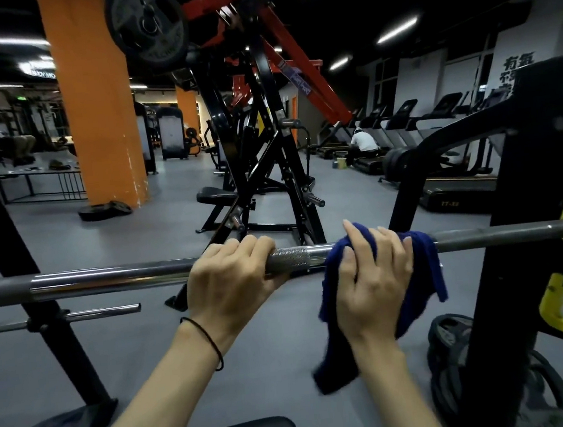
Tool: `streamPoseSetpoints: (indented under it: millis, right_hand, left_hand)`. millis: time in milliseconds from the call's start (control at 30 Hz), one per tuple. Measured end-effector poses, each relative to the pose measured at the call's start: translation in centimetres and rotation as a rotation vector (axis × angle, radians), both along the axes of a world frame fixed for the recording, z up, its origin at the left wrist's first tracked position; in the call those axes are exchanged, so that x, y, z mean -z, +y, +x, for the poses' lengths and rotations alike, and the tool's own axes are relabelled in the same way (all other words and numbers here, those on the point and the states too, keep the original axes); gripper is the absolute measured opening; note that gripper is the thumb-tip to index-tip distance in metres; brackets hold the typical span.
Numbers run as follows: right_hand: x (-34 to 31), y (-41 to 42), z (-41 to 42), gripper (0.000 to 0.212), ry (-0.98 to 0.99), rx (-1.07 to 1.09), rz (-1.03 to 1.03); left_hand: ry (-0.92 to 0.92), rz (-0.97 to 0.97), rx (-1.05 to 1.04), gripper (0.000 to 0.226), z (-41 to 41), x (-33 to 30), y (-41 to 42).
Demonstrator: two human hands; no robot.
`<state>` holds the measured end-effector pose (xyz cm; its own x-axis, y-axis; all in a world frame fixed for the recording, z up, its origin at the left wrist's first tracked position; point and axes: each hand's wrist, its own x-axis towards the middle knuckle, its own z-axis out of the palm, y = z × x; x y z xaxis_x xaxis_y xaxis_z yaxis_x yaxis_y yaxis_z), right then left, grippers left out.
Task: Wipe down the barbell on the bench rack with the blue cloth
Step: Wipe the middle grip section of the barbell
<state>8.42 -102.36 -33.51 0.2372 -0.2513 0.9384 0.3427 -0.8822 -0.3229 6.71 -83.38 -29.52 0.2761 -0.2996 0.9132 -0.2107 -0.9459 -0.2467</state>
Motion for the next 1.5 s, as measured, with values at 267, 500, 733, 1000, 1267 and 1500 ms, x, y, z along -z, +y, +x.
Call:
streamPoseSetpoints:
  millis: [267,500,733,1000,1267,1500]
  right_hand:
    - [0.0,2.5,-1.3,0.044,0.005,-0.107,-0.339]
    - [0.1,1.4,-0.2,0.042,0.024,-0.020,0.064]
    - [0.2,2.9,-1.3,0.044,-0.012,-0.123,-0.349]
    - [0.3,2.8,0.1,0.042,-0.007,-0.005,0.106]
    - [0.6,-1.5,-0.5,0.044,0.000,-0.033,-0.334]
    - [0.0,3.7,-0.6,0.042,0.038,-0.058,0.056]
  left_hand:
    - [0.394,0.065,-0.115,0.044,-1.8,-3.3,-0.4]
    - [0.118,-0.034,-0.077,0.044,-1.6,1.6,-1.0]
    - [-0.033,0.006,0.030,0.037,-0.8,3.0,-0.3]
    - [-0.047,-0.149,0.097,0.034,-0.6,2.8,-1.2]
    - [-0.079,-0.063,0.108,0.036,-0.6,1.9,-0.6]
    - [-0.067,-0.037,0.087,0.035,-0.3,1.3,-0.4]
